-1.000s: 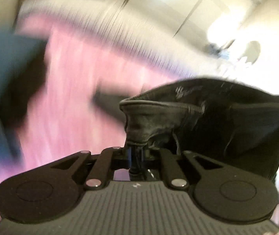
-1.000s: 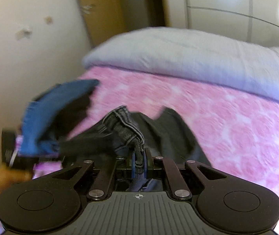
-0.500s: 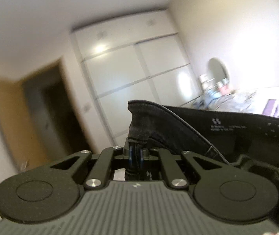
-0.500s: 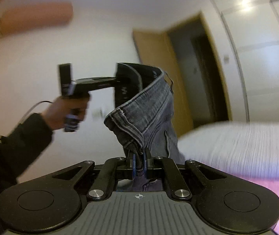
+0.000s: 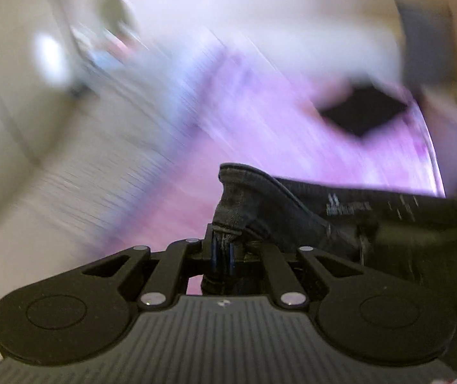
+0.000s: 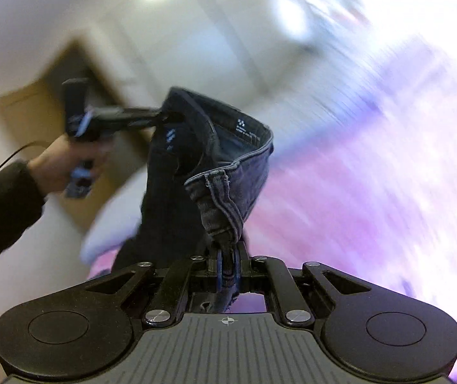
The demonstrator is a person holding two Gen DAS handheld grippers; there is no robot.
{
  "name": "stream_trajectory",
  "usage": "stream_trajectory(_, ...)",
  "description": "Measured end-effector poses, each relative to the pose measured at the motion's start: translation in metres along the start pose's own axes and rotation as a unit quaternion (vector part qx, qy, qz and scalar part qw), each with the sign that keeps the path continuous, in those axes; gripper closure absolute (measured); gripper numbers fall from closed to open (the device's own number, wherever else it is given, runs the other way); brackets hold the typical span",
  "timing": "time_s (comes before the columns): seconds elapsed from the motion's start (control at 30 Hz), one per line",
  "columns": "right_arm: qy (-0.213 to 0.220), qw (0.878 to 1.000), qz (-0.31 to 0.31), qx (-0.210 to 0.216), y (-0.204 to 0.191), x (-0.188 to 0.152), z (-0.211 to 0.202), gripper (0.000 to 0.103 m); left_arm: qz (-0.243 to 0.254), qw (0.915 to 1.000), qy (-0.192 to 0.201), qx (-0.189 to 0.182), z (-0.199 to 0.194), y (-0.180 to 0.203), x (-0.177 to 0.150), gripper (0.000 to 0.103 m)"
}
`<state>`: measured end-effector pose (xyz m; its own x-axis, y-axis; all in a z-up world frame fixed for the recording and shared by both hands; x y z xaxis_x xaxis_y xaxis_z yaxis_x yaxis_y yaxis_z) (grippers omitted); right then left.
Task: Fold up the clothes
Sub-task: 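Lay the jeans down on the bedspread and open both tools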
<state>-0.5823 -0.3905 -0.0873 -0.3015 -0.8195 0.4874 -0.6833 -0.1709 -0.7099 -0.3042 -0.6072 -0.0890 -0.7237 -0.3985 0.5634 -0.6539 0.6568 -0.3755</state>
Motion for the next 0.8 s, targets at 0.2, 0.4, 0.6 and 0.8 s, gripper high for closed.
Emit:
stream_trajectory(0.2,-0.045,0.985,0.153,-0.064,0.157,0.017,0.022,0.097,0.045,0.9935,-0.062,-0.083,0.151,0.046,0.037,0.099)
stream_trajectory(0.4,-0.03,0.979,0.184,-0.077,0.21,0.065,-0.023,0.098,0.064,0.9932,-0.049,-0.084,0.165,0.029,0.091,0.098)
stream_trajectory(0.6,-0.05,0.961,0.201,-0.181,0.268,0.087,0.0,0.083,-0.006,0.9896,-0.112,-0.09,0.248,0.02,0.081,0.082)
stream_trajectory(0.8,-0.06,0.972,0.089,-0.21,0.231,0.092,0.024,0.047,-0.047,0.9907,-0.113,-0.059,0.171,-0.01,-0.002,0.069)
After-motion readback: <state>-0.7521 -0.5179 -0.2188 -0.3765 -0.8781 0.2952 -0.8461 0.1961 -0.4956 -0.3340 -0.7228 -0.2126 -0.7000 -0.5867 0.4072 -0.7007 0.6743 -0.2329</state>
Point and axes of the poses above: each gripper's, at about its wrist camera, not at the fingertips, and z roughly the way its jaws point, y to its right, x to its top, the point moved 2 cm from there along z, roughly the way its jaws point, and after that the axes turned 14 degrees about z, right-handed, at the moved point
